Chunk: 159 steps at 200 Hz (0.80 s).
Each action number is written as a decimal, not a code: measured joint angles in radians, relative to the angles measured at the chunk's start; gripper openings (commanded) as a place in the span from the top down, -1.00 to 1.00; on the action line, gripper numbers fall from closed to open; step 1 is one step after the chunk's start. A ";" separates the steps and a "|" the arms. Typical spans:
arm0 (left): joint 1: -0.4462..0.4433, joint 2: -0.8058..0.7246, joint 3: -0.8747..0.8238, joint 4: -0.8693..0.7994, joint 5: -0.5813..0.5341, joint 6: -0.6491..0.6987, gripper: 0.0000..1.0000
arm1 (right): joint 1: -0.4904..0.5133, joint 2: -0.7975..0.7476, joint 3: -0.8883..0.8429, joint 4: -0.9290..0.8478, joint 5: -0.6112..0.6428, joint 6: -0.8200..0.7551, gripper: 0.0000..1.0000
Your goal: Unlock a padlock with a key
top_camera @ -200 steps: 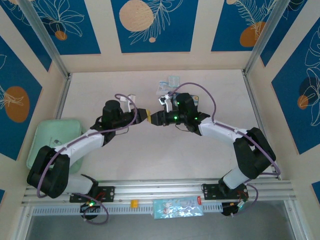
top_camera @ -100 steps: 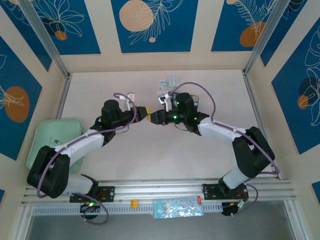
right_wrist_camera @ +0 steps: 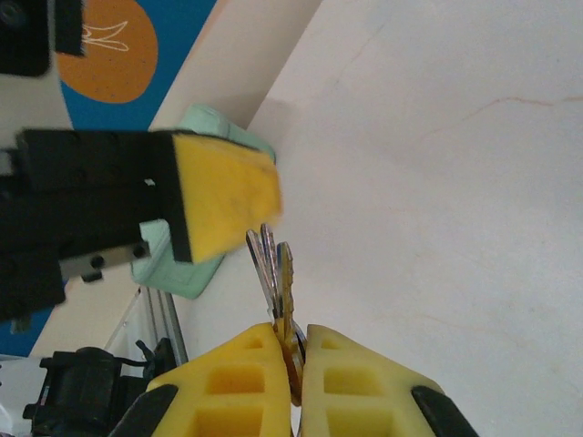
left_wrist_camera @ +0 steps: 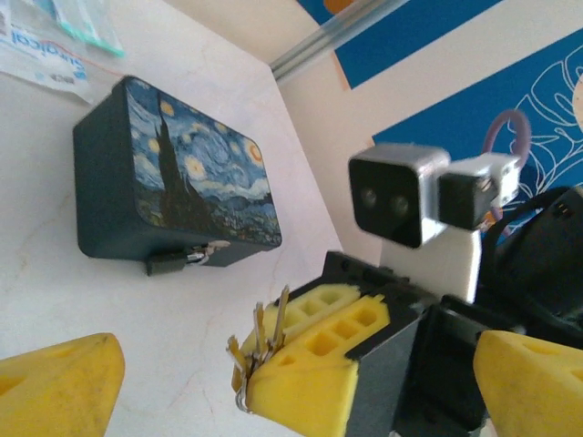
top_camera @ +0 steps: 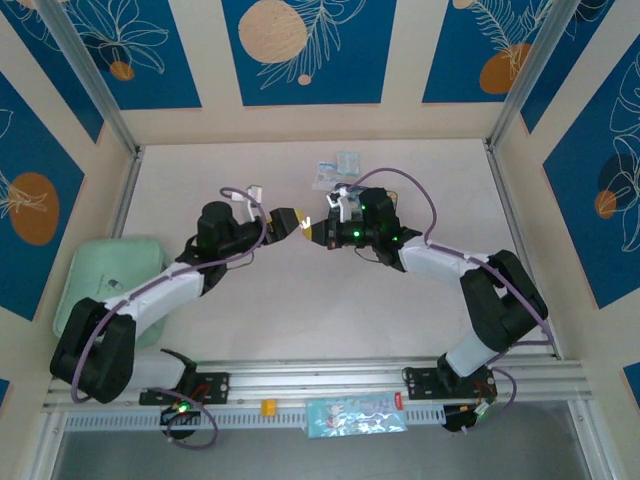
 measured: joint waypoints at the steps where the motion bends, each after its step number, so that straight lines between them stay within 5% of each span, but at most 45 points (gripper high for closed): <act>1: 0.001 0.000 0.000 0.002 0.000 -0.002 -0.75 | 0.000 0.000 0.000 0.000 0.000 0.000 0.97; 37: 0.008 0.027 -0.001 0.072 0.022 -0.039 -0.32 | 0.000 -0.001 -0.005 -0.002 -0.001 0.000 0.98; 89: 0.000 0.089 -0.006 0.119 0.050 -0.050 -0.24 | 0.000 -0.001 -0.005 0.006 -0.012 0.020 0.98; 159: -0.004 0.095 -0.007 0.132 0.064 -0.046 0.17 | -0.001 -0.001 -0.005 0.032 -0.019 0.042 0.98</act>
